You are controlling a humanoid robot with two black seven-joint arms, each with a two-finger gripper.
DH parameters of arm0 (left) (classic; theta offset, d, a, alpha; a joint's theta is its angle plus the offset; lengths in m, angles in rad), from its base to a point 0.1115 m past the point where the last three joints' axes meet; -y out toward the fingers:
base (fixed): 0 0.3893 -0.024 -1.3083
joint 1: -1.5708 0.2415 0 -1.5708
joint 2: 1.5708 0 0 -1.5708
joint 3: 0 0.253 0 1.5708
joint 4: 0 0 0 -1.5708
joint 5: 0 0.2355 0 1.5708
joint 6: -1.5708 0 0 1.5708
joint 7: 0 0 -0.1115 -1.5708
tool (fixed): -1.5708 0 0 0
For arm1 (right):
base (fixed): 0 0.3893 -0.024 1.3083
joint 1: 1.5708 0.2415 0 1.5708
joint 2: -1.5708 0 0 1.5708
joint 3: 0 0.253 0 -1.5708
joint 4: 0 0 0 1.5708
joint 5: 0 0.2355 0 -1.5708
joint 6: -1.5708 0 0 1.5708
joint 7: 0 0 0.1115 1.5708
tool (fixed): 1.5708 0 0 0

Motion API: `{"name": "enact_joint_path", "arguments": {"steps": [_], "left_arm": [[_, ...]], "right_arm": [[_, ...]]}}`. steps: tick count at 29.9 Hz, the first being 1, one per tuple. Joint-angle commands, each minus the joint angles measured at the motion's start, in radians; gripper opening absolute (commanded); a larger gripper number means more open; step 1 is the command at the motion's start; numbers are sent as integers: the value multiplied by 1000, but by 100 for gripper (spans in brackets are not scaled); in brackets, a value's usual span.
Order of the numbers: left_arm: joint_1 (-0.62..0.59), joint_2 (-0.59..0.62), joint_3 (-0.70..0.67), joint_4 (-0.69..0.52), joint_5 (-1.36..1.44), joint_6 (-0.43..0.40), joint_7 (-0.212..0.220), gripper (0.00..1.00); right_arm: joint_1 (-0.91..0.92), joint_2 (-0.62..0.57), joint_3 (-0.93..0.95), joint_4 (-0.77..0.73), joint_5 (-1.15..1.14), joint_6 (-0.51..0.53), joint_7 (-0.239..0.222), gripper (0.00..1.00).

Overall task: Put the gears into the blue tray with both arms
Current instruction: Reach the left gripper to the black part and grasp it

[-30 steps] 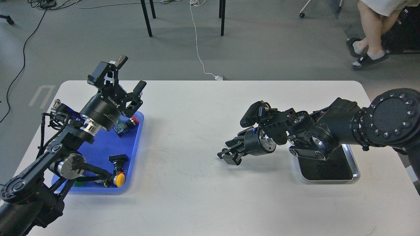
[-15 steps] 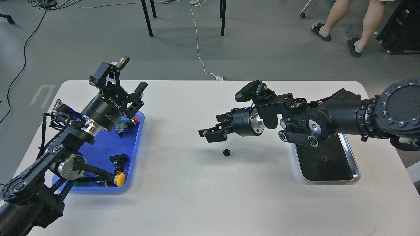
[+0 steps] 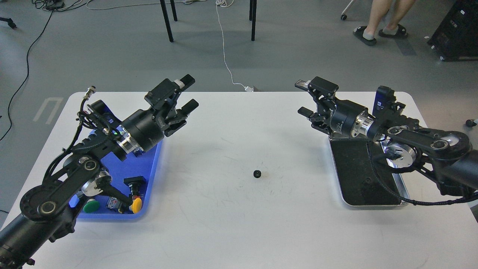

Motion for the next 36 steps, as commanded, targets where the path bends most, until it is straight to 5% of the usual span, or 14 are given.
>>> {"name": "enact_joint_path", "arguments": {"steps": [1,5,10,16,26,36], "left_arm": [[-138,4,175,5,213,-2,-48,98],[-286,-2,356,18,477,4,-114,98],[-402,-77,497,102,806,11,-117,98],[-497,-255,615,344,999,80,-117,97],[-531,-322,778,466,1026,146,-117,88],[-527,-352,827,542,1026,169,-117,66]], "right_arm": [[-121,5,145,-66,126,100,0,96],[-219,-4,276,-72,143,140,0,96],[-276,-76,302,-63,151,140,0,96],[-304,-113,301,-52,151,140,0,96],[-305,-165,301,-4,151,140,0,96],[-308,-167,296,-3,148,140,0,96]]}}
